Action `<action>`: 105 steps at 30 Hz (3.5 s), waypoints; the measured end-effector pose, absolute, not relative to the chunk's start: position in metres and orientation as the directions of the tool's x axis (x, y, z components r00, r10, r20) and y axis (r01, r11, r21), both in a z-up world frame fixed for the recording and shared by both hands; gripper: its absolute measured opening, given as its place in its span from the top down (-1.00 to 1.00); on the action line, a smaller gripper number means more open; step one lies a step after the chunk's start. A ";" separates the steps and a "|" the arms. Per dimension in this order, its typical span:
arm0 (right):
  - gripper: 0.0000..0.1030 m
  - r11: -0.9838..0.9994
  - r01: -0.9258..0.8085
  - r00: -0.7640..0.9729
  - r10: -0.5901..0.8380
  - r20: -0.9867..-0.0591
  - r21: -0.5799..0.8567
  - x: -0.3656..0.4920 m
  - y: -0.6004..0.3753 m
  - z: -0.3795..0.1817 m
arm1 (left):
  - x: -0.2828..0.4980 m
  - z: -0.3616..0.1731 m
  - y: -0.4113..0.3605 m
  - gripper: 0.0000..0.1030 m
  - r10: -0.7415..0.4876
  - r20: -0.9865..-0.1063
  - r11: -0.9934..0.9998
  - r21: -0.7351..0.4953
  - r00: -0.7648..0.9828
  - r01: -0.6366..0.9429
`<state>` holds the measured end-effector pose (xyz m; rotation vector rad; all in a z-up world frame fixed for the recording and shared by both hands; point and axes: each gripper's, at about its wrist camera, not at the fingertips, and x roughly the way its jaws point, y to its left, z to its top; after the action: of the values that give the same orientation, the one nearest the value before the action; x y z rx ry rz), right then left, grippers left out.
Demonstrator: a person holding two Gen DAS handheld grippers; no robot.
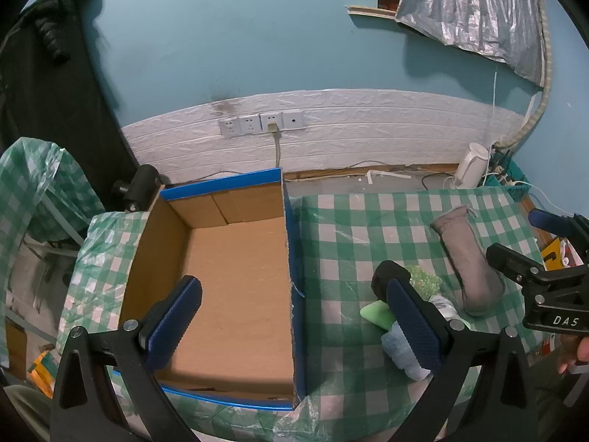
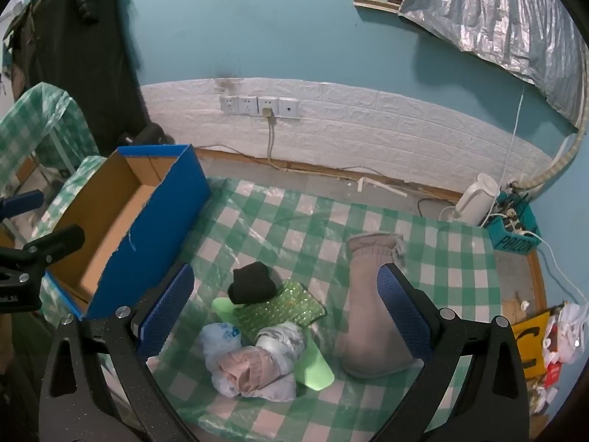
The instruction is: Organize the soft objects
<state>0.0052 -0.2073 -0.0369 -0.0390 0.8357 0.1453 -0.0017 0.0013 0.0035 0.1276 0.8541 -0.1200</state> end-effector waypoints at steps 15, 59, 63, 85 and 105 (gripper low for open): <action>-0.93 0.989 -0.143 0.661 0.112 -0.742 0.022 0.005 -0.208 -0.038 | -0.004 0.002 0.000 -0.97 -0.066 -0.758 0.984 0.056 0.649 0.166; -0.93 0.989 -0.144 0.654 0.109 -0.748 0.019 0.008 -0.208 -0.041 | -0.006 -0.002 -0.007 -0.97 -0.068 -0.768 0.981 0.064 0.637 0.183; -0.93 0.989 -0.143 0.653 0.109 -0.749 0.019 0.005 -0.209 -0.045 | -0.007 -0.004 -0.008 -0.97 -0.068 -0.769 0.981 0.065 0.635 0.184; -0.93 0.990 -0.139 0.643 0.103 -0.759 0.016 0.002 -0.217 -0.050 | -0.013 -0.016 -0.019 -0.97 -0.087 -0.798 0.980 0.040 0.596 0.196; -0.93 0.998 -0.062 0.592 0.037 -0.805 0.000 0.013 -0.253 -0.070 | 0.010 -0.054 -0.053 -0.97 -0.073 -0.882 0.972 0.041 0.466 0.230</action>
<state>0.0128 -0.2530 -0.0703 -0.0288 0.9357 0.0578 0.0098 -0.0526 -0.0541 0.1624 1.0707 -0.1870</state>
